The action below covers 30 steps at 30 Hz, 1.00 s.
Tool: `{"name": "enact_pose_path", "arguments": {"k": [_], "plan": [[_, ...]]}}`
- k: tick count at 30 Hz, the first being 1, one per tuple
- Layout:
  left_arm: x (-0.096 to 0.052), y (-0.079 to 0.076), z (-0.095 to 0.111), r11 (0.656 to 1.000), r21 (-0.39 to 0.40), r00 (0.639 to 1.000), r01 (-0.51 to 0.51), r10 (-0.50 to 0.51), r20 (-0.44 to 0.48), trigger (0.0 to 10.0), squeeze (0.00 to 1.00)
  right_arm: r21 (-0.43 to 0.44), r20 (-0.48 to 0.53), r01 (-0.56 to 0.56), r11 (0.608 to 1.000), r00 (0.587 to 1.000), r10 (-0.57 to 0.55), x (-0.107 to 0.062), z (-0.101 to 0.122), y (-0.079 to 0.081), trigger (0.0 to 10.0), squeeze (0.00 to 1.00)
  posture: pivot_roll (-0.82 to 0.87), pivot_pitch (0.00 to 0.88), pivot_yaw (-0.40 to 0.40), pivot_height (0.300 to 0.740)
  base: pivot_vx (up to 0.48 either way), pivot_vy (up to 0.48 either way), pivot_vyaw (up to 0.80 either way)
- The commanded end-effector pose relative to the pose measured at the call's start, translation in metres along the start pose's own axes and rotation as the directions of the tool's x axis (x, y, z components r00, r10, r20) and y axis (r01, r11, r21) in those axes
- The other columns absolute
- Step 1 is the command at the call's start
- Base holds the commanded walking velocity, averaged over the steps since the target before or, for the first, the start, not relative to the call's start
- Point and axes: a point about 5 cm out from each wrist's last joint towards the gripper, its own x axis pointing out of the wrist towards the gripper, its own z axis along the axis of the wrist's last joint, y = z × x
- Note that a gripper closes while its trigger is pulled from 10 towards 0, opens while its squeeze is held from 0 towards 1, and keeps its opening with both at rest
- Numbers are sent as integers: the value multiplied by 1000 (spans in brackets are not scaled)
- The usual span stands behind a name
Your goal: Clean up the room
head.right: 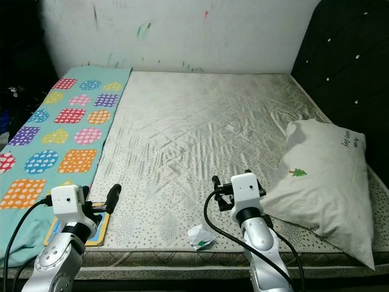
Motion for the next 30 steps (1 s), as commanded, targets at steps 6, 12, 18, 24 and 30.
{"name": "enact_pose_path", "arguments": {"k": [6,12,18,24,30], "plan": [[2,7,8,999,16,999,-45,44,28,10000,0,80,-12,24,996,1000,-23,5,4,-2,10000,0,-130,11,-19,740,0,0,0],[-1,6,7,999,19,999,-41,41,19,10000,0,80,-32,29,996,999,-27,3,2,-2,10000,0,-133,33,-19,740,0,0,0],[-3,6,6,999,14,999,-45,45,13,10000,0,85,-60,33,996,998,-28,0,-2,-2,10000,0,-126,46,-20,740,0,0,0],[-3,5,5,999,14,999,-37,37,8,10000,0,84,-61,28,996,998,-23,0,-2,-2,10000,0,-128,44,-22,713,0,0,0],[-4,4,5,999,15,999,-34,34,6,10000,0,79,-62,21,997,998,-16,0,-2,-1,10000,0,-128,41,-22,689,0,0,0]]}}
